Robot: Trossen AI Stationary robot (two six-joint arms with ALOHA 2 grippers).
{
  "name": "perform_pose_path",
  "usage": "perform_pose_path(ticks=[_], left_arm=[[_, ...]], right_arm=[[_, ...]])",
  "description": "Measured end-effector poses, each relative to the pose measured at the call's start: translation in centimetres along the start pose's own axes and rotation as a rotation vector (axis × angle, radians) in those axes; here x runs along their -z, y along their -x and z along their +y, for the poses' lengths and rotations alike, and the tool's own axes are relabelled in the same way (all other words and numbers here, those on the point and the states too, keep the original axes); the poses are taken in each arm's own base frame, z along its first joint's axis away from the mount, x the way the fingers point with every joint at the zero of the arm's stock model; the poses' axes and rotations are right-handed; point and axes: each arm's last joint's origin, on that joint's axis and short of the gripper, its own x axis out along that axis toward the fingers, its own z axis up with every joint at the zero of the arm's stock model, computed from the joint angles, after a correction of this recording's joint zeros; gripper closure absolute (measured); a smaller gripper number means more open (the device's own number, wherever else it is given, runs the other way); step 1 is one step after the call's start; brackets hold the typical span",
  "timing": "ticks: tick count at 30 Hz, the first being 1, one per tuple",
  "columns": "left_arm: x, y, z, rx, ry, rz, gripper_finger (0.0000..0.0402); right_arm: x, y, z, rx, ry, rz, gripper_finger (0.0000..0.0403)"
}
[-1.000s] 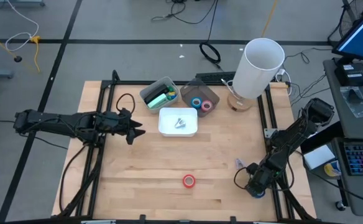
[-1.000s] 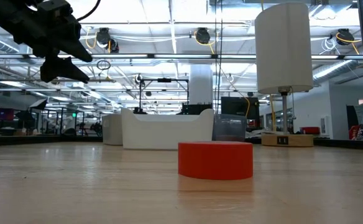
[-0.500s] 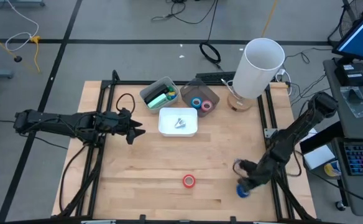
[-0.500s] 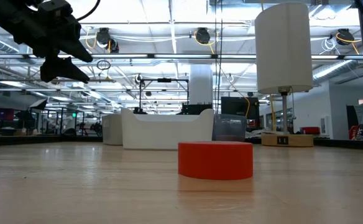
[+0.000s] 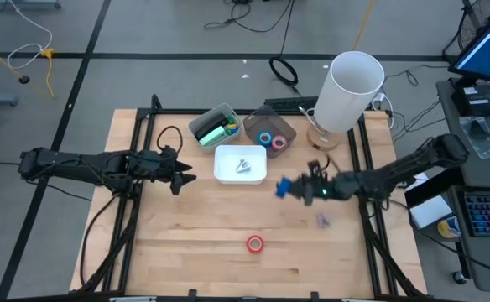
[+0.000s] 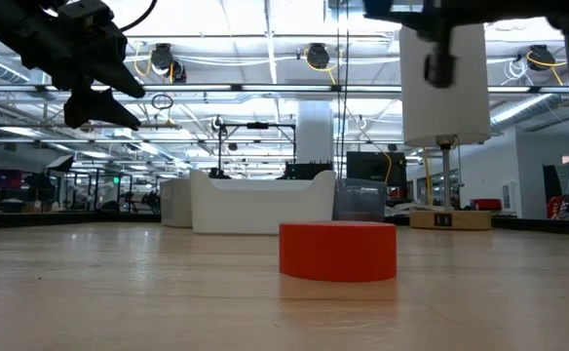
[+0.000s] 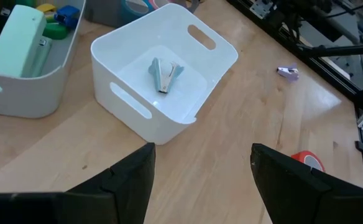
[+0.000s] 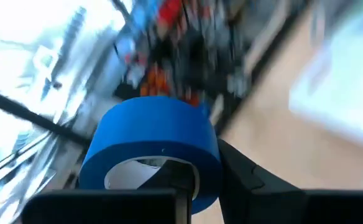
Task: Pick and place Stapler, Stapler remover, tape
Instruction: Put the blue tape into the black bin
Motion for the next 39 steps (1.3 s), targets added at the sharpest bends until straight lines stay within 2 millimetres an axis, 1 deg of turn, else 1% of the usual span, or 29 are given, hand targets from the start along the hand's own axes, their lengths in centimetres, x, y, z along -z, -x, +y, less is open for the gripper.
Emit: perform_pose_path(ticks=[2,4,7,10,16,20,22,24,27,30,33,36,39], left_arm=[[0.0,0.0,0.0,0.000,-0.002,0.000,0.0140],[0.0,0.0,0.0,0.000,-0.002,0.000,0.0140],[0.0,0.0,0.0,0.000,-0.002,0.000,0.0140],[0.0,0.0,0.0,0.000,-0.006,0.000,0.0140],[0.0,0.0,0.0,0.000,-0.013,0.000,0.0140],[0.0,0.0,0.0,0.000,-0.044,0.000,0.0140],[0.0,0.0,0.0,-0.001,-0.055,0.000,0.0140],[0.0,0.0,0.0,-0.001,-0.061,0.000,0.0140],[0.0,0.0,0.0,0.000,-0.062,0.000,0.0140],[0.0,0.0,0.0,0.000,-0.064,0.001,0.0140],[0.0,0.0,0.0,0.000,-0.066,0.001,0.0140],[0.0,0.0,0.0,0.000,-0.077,0.001,0.0140],[0.0,0.0,0.0,0.000,-0.080,0.001,0.0140]], right_arm=[[-1.3,-0.8,0.1,-0.002,0.097,-0.098,0.0371],[-2.5,-1.8,0.5,0.011,0.197,-0.150,0.0371],[-3.9,-3.7,2.1,0.022,0.331,-0.200,0.0371],[-5.0,-5.9,3.6,0.069,0.473,-0.201,0.0371],[-7.3,-10.0,5.4,0.365,0.706,-0.217,0.0370],[-8.8,-12.8,5.4,0.610,0.904,-0.244,0.0355],[-9.5,-14.0,4.7,0.741,0.982,-0.248,0.0353],[-10.2,-15.2,3.5,0.850,1.031,-0.246,0.0357],[-11.4,-16.4,1.2,0.955,1.053,-0.222,0.0367],[-12.4,-17.1,-1.3,1.033,1.058,-0.198,0.0368],[-13.1,-17.4,-3.7,1.117,1.056,-0.152,0.0356],[-13.8,-17.6,-5.9,1.145,1.012,-0.107,0.0350],[-14.3,-17.5,-7.8,1.169,0.958,-0.039,0.0354]])
